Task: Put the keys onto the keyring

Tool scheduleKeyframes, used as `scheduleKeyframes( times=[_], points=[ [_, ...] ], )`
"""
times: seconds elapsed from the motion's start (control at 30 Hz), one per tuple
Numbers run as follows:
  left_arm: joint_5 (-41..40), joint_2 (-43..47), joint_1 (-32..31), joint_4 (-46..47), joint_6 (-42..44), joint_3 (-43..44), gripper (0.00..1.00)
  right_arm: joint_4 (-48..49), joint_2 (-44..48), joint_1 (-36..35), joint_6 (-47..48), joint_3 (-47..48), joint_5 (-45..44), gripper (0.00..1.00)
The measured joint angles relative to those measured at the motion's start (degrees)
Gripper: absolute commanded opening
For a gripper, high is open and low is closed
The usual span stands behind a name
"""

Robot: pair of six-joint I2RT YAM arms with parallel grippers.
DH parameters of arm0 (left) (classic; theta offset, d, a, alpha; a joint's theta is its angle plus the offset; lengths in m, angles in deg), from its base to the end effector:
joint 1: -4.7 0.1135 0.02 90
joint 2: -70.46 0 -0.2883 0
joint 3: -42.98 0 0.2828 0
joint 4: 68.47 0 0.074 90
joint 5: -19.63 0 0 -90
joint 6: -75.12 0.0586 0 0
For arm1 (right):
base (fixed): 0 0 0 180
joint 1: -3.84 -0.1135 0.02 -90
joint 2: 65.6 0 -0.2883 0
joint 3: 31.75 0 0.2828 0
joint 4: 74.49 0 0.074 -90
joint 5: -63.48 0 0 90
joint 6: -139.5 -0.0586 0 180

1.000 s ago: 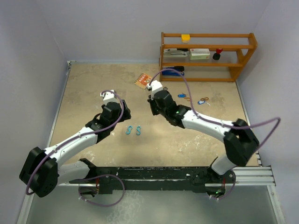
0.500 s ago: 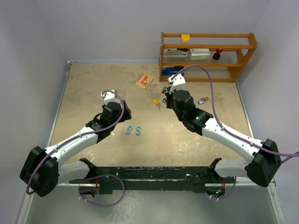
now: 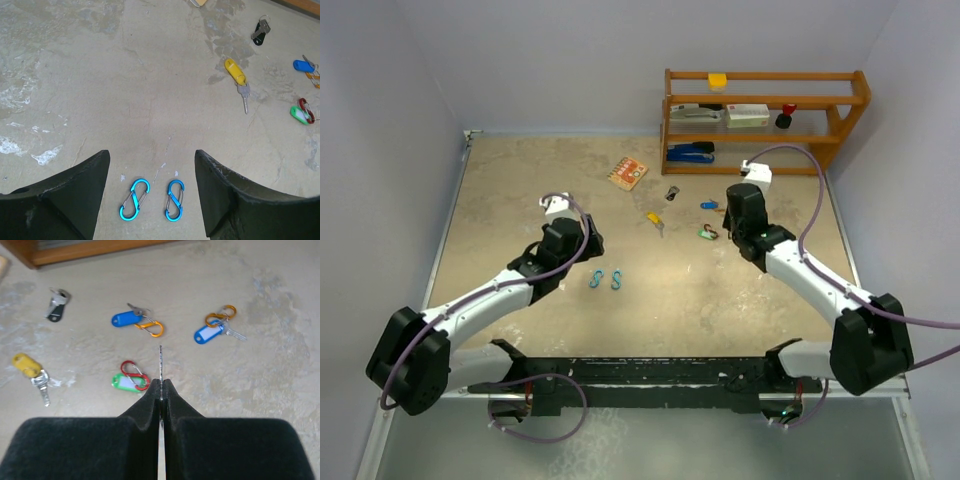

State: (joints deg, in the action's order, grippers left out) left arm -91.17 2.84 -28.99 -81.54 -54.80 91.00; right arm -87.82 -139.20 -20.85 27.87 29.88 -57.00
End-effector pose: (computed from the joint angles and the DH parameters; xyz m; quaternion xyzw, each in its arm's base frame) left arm 0.2487 -0.1408 0.2157 -0.1334 0.8570 -0.1558 0.4727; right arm 0.3103 0.1099 0.2782 0.1188 0.8186 -0.0011 0.5620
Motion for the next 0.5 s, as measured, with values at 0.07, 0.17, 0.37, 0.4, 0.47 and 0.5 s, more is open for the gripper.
scheduleKeyframes(
  times=[0.07, 0.17, 0.37, 0.4, 0.47, 0.5],
  points=[
    [0.22, -0.37, 0.00, 0.20, 0.00, -0.02, 0.66, -0.13, -1.16, 1.64, -1.05, -0.37, 0.13, 0.00],
    [0.70, -0.81, 0.00, 0.48, 0.00, -0.02, 0.66, -0.13, -3.02, 3.93, -2.54, -1.27, 0.39, 0.00],
    [1.03, -1.66, 0.00, 0.48, 0.02, -0.02, 0.71, -0.22, -6.40, 7.96, -4.87, -2.25, 1.95, 0.00],
    [1.01, -1.92, 0.00, 0.44, 0.02, -0.02, 0.72, -0.11, -6.78, 8.52, -5.09, -2.43, 2.23, 0.00],
    [0.98, -2.45, 0.00, 0.26, 0.00, -0.02, 0.73, 0.04, -7.54, 9.94, -5.73, -3.13, 3.37, 0.00],
    [0.94, -2.62, 0.00, 0.26, 0.00, -0.02, 0.73, 0.09, -7.85, 10.67, -5.97, -3.48, 3.89, 0.00]
  ],
)
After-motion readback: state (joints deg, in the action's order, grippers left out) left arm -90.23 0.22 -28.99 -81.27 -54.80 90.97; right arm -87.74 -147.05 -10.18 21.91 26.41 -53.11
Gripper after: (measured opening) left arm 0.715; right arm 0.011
